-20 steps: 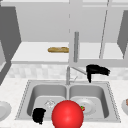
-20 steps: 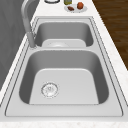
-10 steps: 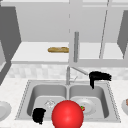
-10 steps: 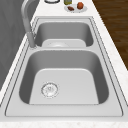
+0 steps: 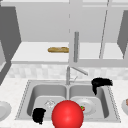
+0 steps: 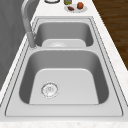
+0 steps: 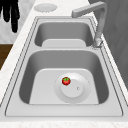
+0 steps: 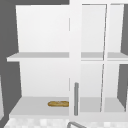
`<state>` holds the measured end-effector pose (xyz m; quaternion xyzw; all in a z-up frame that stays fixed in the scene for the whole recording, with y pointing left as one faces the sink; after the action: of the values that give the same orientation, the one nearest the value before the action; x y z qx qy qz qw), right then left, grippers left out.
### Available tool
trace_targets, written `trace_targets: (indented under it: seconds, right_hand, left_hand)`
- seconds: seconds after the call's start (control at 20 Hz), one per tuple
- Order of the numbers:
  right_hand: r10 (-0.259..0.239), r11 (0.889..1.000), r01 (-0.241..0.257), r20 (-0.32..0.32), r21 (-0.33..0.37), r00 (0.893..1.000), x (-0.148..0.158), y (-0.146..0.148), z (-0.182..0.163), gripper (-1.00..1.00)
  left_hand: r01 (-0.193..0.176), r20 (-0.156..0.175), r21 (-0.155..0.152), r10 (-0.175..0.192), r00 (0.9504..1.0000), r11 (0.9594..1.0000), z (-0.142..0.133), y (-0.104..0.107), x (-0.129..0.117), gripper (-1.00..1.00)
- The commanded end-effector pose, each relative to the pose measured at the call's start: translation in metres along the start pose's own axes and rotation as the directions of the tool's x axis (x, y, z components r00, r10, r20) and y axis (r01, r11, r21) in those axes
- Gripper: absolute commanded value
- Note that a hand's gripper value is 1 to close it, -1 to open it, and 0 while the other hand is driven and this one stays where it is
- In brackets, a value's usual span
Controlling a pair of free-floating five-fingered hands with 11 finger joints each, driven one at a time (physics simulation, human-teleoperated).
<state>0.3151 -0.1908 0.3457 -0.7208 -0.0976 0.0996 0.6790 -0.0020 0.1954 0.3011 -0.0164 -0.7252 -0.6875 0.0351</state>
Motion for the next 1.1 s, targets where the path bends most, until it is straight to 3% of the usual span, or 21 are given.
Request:
trace_targets:
  seconds: [0.0, 0.25, 0.75, 1.05]
  right_hand:
    - [0.087, 0.996, -0.087, 0.076, -0.012, 0.993, -0.003, 0.019, -0.009, -1.00]
    - [0.090, 0.995, -0.094, 0.138, 0.017, 0.986, -0.007, 0.043, -0.024, -1.00]
    - [0.045, 0.987, -0.063, 0.121, 0.149, 0.992, -0.025, 0.060, -0.082, -1.00]
    - [0.056, 0.979, -0.079, 0.124, 0.188, 0.991, -0.043, 0.064, -0.117, -1.00]
  left_hand:
    - [0.000, 0.000, 0.000, 0.000, 1.0000, 1.0000, 0.000, 0.000, 0.000, 0.00]
    - [0.000, 0.000, 0.000, 0.000, 1.0000, 1.0000, 0.000, 0.000, 0.000, 0.00]
    - [0.000, 0.000, 0.000, 0.000, 1.0000, 1.0000, 0.000, 0.000, 0.000, 0.00]
    - [0.000, 0.000, 0.000, 0.000, 1.0000, 1.0000, 0.000, 0.000, 0.000, 0.00]
